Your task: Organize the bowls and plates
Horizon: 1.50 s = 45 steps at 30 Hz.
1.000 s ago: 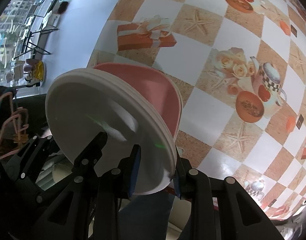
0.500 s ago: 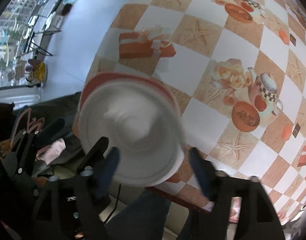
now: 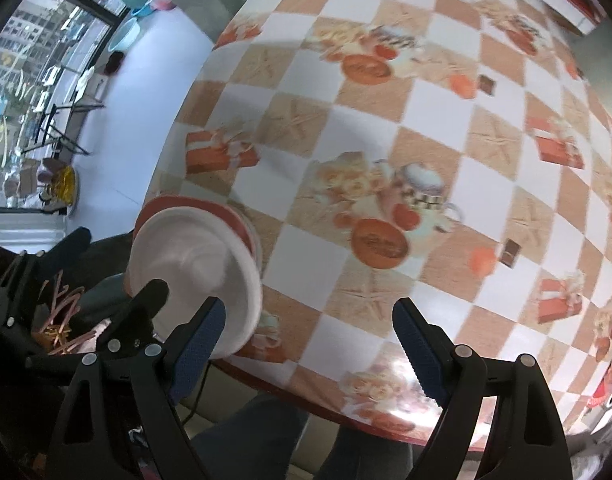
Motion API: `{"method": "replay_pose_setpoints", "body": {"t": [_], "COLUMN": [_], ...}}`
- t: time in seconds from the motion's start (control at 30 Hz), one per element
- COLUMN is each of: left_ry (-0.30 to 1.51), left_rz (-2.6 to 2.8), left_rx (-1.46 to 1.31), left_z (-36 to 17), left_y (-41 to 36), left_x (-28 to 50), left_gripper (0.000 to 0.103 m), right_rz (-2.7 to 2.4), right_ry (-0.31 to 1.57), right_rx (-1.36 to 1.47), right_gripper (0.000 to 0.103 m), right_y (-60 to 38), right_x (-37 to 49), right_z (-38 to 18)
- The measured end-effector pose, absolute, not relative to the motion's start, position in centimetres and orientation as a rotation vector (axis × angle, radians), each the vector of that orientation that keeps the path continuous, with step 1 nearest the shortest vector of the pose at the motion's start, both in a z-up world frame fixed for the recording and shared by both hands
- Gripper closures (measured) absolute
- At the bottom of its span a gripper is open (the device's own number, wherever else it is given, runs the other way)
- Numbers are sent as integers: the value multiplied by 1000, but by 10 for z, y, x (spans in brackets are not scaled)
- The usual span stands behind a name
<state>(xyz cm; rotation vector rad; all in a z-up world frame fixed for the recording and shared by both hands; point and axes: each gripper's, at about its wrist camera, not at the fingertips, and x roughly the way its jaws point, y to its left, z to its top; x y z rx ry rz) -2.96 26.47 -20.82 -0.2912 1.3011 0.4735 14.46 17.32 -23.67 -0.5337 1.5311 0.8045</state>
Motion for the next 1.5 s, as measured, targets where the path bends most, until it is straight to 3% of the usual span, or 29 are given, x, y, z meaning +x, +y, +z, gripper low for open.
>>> {"method": "replay_pose_setpoints", "body": {"t": [0.4,0.73,1.5], "left_ry": [1350,1402,1403], "left_rz": [286,181,182], "left_rx": [-199,-179,-152], "left_z": [-189,-191,-188], "left_y": [228,194,196], "left_x": [-1,11,6], "left_gripper": [10,10,10], "right_rz": [750,656,639], "right_ry": [1487,1513,1513], "right_rx": [-442,-443,-439], "right_gripper": [16,16,16], "right_y": [124,97,101], "right_x": [158,153,145], "right_z": [-208,-216,-215]}}
